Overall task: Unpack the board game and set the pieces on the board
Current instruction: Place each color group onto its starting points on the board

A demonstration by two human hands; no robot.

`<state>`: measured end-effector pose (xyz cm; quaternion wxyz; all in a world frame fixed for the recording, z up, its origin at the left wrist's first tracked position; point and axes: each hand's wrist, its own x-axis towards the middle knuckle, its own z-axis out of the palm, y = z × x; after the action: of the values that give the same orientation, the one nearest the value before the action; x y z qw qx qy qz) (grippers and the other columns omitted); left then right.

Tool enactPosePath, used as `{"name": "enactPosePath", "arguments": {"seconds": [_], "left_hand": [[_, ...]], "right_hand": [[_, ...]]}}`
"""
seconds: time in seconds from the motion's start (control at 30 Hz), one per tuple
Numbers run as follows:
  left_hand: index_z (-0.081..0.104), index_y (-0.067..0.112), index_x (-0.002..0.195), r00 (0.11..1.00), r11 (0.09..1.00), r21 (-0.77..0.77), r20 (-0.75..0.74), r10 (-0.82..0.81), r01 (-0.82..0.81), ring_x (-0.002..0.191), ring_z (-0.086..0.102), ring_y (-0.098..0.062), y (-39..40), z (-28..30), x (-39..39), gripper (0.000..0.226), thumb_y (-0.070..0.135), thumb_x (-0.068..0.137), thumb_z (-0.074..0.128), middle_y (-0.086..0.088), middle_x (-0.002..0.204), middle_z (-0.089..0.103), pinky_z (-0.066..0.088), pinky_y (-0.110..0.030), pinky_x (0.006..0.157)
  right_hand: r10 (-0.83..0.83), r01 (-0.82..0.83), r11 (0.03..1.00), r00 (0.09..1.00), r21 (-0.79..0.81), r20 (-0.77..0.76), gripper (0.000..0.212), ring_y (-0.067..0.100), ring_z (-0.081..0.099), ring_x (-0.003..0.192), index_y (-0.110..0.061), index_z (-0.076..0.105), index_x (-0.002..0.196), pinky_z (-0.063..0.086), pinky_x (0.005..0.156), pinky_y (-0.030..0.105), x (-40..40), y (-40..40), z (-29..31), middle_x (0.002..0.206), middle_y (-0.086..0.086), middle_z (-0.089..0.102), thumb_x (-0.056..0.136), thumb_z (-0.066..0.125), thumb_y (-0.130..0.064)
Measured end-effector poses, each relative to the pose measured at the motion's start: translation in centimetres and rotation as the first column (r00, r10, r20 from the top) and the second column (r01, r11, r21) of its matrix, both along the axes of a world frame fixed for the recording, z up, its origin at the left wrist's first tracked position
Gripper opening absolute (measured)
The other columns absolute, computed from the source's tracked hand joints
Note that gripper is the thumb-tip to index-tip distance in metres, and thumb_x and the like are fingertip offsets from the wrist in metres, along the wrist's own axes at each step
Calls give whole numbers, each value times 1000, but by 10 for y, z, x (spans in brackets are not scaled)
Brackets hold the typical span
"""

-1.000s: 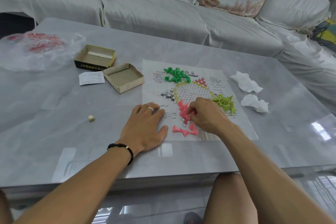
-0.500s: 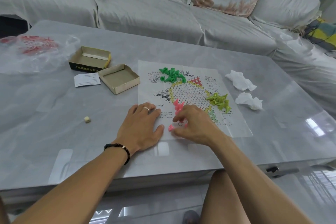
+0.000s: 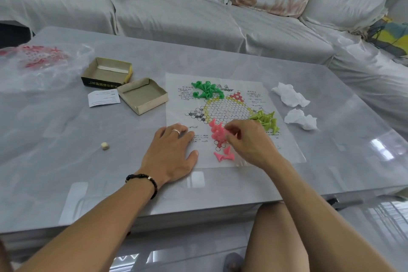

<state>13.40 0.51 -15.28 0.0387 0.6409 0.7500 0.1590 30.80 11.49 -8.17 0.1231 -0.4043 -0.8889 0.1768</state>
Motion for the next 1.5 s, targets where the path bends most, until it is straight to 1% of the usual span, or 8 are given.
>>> {"name": "enactPosePath", "arguments": {"seconds": [0.1, 0.2, 0.37, 0.7, 0.97, 1.13, 1.27, 1.5], "left_hand": [[41, 25, 138, 1000, 1000, 2, 3, 1, -1, 138, 26, -17, 0, 0, 0, 57, 53, 90, 34, 1, 145, 37, 11, -36, 118], [41, 25, 139, 1000, 1000, 7, 13, -1, 1, 139, 25, -18, 0, 0, 0, 54, 51, 92, 38, 1, 146, 36, 10, -36, 118], [42, 25, 138, 1000, 1000, 9, 17, -2, 2, 138, 26, -18, 0, 0, 1, 54, 52, 91, 37, 1, 144, 37, 11, -36, 118], [44, 24, 135, 1000, 1000, 29, 30, -8, 7, 136, 28, -19, 0, -1, 0, 54, 52, 89, 37, 0, 142, 40, 13, -37, 117], [42, 25, 137, 1000, 1000, 22, 24, -3, 3, 138, 25, -18, 0, 0, 0, 52, 51, 92, 39, 1, 143, 37, 10, -36, 118], [42, 25, 137, 1000, 1000, 13, 20, -4, 4, 138, 25, -18, 0, 0, 0, 53, 52, 91, 37, 1, 143, 37, 11, -37, 118], [41, 24, 139, 1000, 1000, 0, 22, -5, 5, 139, 24, -18, 0, 0, 0, 59, 54, 88, 32, 1, 145, 37, 10, -37, 118], [41, 25, 137, 1000, 1000, -4, 12, -3, 3, 138, 26, -19, 0, 1, 1, 58, 54, 88, 31, 1, 144, 38, 11, -37, 118]], "right_hand": [[-33, 30, 999, 997, 39, 66, 28, 15, 50, 57, -8, 62, 67, 38, 57, 26, 11, 7, 1, 56, 0, 56, 92, 57, -18], [-59, 54, 998, 987, 38, 148, 20, 30, 60, 72, 3, 68, 87, 49, 69, 37, 13, 13, -3, 75, 18, 67, 90, 55, -13], [-62, 55, 998, 980, 41, 191, 15, 11, 61, 73, -16, 71, 83, 51, 66, 26, 6, 12, 3, 75, -6, 67, 82, 60, -6], [-34, 10, 997, 951, 82, 306, 23, 18, 63, 78, -11, 70, 82, 57, 70, 41, -1, 17, -5, 84, 0, 69, 76, 52, 2], [-7, -18, 996, 959, 84, 283, 20, 18, 63, 78, -11, 71, 85, 56, 70, 39, -3, 19, -8, 83, 0, 69, 79, 54, -1], [-19, -8, 993, 972, 114, 234, 18, 14, 58, 79, -14, 70, 94, 49, 68, 29, 2, 16, -2, 82, -6, 61, 85, 56, -8], [10, -16, 999, 989, 41, 150, 15, 7, 62, 72, -18, 73, 83, 52, 68, 26, 8, 10, 6, 76, -9, 68, 84, 58, -16], [48, -39, 998, 979, -49, 199, 14, 4, 62, 67, -17, 74, 75, 57, 69, 33, 11, 3, 0, 69, -14, 65, 82, 63, -12]]}}
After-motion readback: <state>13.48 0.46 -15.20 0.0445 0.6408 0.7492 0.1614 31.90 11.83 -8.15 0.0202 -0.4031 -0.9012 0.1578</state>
